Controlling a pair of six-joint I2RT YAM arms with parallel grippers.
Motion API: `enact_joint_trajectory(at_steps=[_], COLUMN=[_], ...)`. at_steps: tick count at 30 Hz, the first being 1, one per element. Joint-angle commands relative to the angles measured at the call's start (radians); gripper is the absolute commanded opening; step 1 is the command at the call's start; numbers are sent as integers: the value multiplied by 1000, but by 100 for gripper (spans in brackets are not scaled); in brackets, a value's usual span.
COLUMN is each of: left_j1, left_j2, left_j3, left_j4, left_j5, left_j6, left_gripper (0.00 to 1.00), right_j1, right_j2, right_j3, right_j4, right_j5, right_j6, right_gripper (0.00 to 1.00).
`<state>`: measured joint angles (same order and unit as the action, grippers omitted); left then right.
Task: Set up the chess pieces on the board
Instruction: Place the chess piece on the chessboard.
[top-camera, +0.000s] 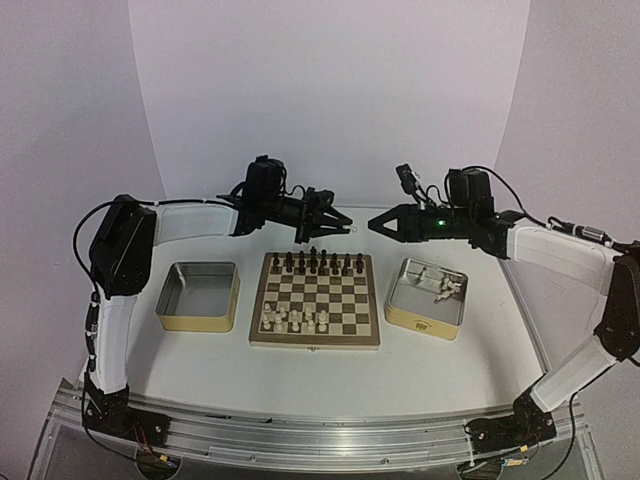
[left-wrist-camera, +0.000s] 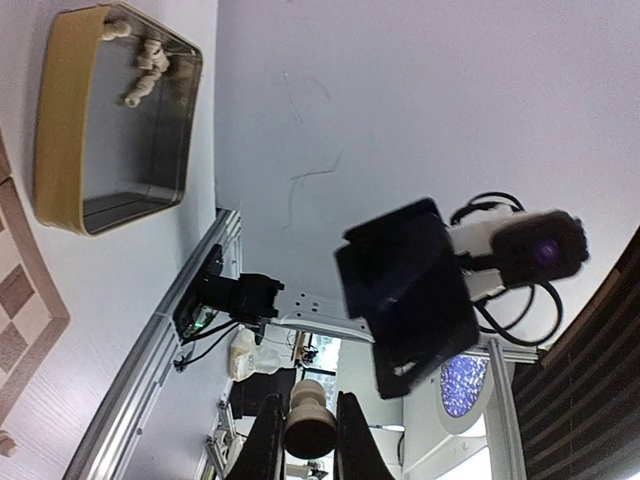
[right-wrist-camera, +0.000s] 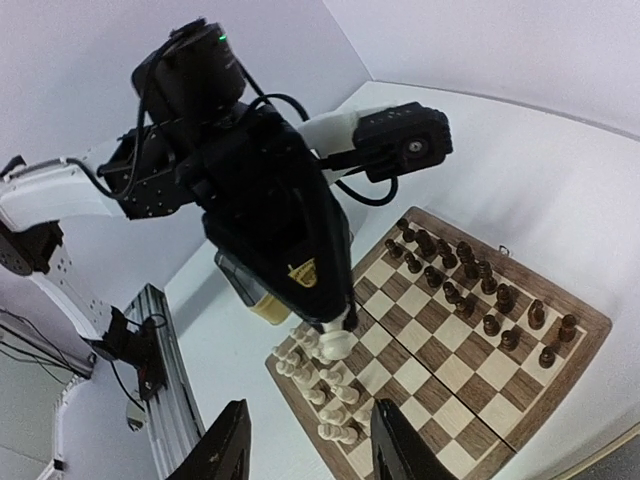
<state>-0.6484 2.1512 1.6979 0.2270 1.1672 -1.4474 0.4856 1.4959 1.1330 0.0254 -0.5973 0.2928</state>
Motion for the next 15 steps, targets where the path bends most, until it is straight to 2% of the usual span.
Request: enact_joint_trajectory(at_steps=[1,6,15], left_j1=[-2,-2,-2], left_j2=[-72,-68,-57], left_j3=[-19,-21,-29], left_j4=[203,267,348], left_j5=[43,45,40], left_j6=[-134,-191,-252], left_gripper=[0,0,0], right_j1=[-6,-6,-6], right_j2=[20,43,78], right_j3=[-24,-36,-30], right_j4=[237,331,352], right_j5=[-42,-85,-127], right_j6=[180,232,223], right_gripper=[40,40,37])
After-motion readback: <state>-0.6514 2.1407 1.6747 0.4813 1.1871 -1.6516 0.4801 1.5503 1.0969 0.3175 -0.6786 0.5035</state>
